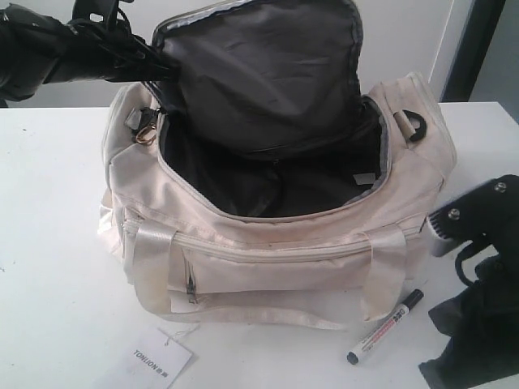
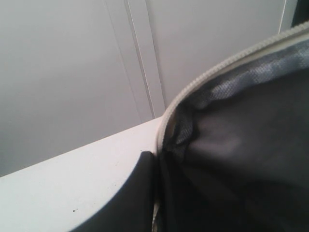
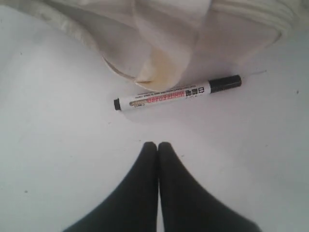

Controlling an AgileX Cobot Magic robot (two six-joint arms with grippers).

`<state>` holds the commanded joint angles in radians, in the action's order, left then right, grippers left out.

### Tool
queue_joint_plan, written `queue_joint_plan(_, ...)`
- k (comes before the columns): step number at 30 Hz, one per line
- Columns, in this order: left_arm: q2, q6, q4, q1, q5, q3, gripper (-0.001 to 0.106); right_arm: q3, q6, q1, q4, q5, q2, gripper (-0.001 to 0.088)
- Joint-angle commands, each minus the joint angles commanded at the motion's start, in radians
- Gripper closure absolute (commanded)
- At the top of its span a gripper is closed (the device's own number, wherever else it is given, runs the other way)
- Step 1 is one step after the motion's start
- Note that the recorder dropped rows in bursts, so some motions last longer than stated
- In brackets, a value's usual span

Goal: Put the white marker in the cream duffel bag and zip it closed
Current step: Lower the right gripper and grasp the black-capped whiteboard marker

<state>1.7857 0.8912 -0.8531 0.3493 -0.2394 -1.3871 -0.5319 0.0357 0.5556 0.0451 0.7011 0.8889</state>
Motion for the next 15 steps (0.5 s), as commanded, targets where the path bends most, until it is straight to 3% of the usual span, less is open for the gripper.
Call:
queue_joint_plan(3,0.0,0.0,0.0,0.0,0.0,0.0,0.105,0.0,-0.239,0.0,0.0,-0.002,0.0,0.0868)
queue_joint_plan(8,0.0,0.0,0.0,0.0,0.0,0.0,0.105,0.016,-0.795,0.0,0.075,-0.006,0.0,0.0868)
queue_joint_plan(12,0.0,0.0,0.0,0.0,0.0,0.0,0.105,0.064,-1.084,0.0,0.186,-0.008,0.0,0.0868)
queue_joint_plan(15,0.0,0.0,0.0,0.0,0.0,0.0,0.105,0.108,-1.225,0.0,0.195,-0.068,0.0,0.0868)
